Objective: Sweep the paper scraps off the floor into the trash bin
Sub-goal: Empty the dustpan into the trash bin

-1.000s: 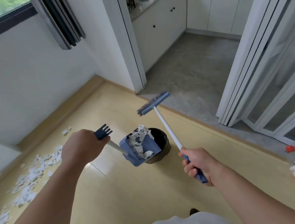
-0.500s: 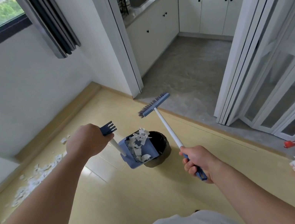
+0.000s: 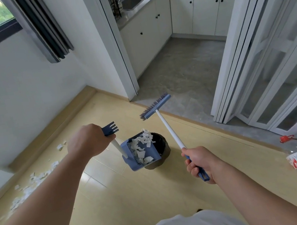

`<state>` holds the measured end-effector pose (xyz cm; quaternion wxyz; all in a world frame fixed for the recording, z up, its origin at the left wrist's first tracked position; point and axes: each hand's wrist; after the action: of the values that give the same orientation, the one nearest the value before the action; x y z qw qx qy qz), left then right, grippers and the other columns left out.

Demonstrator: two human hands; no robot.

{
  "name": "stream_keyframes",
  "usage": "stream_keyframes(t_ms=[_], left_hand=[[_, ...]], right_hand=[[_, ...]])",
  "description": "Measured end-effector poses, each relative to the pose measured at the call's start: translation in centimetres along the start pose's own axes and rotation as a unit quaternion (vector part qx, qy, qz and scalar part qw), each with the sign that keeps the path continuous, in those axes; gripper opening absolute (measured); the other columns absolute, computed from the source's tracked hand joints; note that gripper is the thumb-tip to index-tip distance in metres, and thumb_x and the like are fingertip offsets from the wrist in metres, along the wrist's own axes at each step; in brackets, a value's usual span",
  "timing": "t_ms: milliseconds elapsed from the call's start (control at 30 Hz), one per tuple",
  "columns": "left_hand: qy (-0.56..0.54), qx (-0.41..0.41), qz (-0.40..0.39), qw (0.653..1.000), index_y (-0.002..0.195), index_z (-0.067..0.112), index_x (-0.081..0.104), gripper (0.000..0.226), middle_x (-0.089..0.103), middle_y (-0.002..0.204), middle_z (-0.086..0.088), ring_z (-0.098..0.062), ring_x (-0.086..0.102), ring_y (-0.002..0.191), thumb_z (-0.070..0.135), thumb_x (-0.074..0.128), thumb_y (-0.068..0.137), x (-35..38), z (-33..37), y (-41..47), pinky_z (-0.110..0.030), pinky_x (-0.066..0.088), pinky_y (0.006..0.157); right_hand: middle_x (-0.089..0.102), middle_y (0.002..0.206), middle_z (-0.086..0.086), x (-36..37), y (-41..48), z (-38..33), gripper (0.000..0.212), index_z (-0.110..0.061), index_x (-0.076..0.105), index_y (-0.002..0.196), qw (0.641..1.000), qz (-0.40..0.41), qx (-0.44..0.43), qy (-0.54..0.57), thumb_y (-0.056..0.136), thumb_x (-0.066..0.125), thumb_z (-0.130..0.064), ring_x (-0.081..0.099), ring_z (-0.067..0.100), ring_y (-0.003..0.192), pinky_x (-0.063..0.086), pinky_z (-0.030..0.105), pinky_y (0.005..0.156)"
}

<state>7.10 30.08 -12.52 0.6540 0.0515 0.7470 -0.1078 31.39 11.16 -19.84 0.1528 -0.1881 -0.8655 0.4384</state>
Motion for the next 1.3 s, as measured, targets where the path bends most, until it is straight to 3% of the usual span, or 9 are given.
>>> stream_keyframes(t_ms=[200, 933, 1300], left_hand=[[0.042, 0.041, 0.006, 0.998, 0.062, 0.019, 0.052, 0.055, 0.059, 0.067, 0.001, -0.021, 0.060, 0.063, 0.067, 0.051, 0.090, -0.2, 1.1, -0.3, -0.024, 0.041, 0.049], [0.029, 0.027, 0.015, 0.999, 0.062, 0.018, 0.055, 0.055, 0.057, 0.066, 0.000, -0.017, 0.055, 0.057, 0.065, 0.053, 0.090, -0.6, -0.5, 0.3, -0.022, 0.037, 0.047], [0.061, 0.065, 0.024, 0.996, 0.069, 0.022, 0.054, 0.052, 0.056, 0.068, 0.003, -0.020, 0.058, 0.060, 0.067, 0.045, 0.093, -0.1, 0.7, -0.5, -0.022, 0.039, 0.047]], right_hand=[[0.042, 0.068, 0.003, 0.5, 0.2, 0.2, 0.017, -0.008, 0.056, 0.096, 1.000, 0.002, -0.001, -0.002, 0.100, 0.048, -0.022, 0.033, 0.007, 0.042, 0.027, 0.016, 0.033], [0.041, 0.068, 0.002, 1.5, 0.1, 0.0, 0.019, -0.007, 0.054, 0.094, 1.000, 0.012, 0.008, -0.006, 0.101, 0.048, -0.024, 0.032, 0.007, 0.041, 0.026, 0.016, 0.032], [0.041, 0.066, 0.002, 1.6, 0.0, 0.0, 0.020, -0.008, 0.054, 0.090, 1.000, 0.015, 0.013, -0.007, 0.101, 0.049, -0.024, 0.033, 0.006, 0.042, 0.026, 0.015, 0.033]])
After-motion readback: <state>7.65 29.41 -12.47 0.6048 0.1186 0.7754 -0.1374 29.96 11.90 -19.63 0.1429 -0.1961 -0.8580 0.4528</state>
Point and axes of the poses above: each hand's wrist, its own y-axis towards the middle knuckle, its own x-axis out of the palm, z = x × y
